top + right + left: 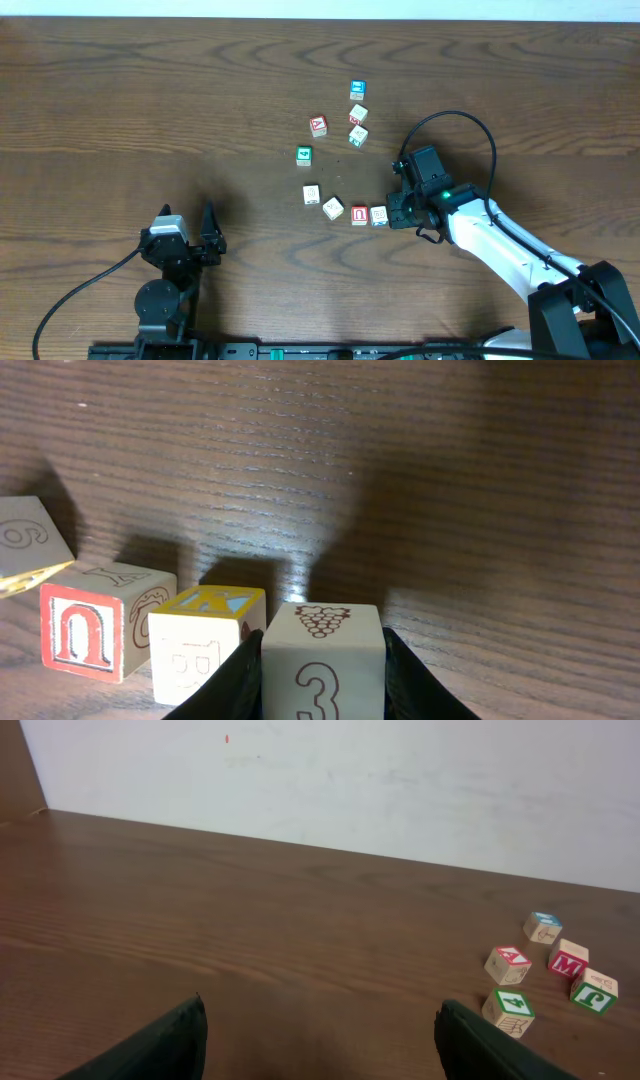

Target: Lift 5 blocks

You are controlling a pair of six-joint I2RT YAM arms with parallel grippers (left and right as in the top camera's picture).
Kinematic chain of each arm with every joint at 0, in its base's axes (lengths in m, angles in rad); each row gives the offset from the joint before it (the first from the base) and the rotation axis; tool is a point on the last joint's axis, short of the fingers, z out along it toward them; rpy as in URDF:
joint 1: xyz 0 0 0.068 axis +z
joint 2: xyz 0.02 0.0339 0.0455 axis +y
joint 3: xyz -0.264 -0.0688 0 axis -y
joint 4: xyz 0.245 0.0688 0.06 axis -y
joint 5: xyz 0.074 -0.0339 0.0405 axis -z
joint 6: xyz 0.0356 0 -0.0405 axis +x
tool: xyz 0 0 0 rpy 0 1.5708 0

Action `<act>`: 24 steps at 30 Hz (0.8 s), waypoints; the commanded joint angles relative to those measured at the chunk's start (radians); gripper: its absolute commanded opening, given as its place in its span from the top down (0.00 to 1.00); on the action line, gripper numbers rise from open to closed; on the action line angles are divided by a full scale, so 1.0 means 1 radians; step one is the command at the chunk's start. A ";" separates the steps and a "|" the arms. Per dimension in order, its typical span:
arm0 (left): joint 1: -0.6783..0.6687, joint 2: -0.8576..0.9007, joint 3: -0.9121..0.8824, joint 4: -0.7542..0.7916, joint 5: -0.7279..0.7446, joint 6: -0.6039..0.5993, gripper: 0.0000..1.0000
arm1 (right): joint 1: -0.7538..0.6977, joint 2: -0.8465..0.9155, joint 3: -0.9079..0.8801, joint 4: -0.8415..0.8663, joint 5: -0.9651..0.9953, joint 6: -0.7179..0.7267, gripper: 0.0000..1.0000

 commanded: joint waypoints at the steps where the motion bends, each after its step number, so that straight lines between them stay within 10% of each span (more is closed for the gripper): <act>1: 0.005 -0.006 -0.024 -0.032 -0.006 -0.005 0.27 | 0.013 0.008 -0.005 0.004 0.000 0.003 0.63; 24: 0.005 -0.006 -0.024 -0.032 -0.006 -0.005 0.27 | 0.006 0.006 0.027 0.009 0.040 0.004 0.54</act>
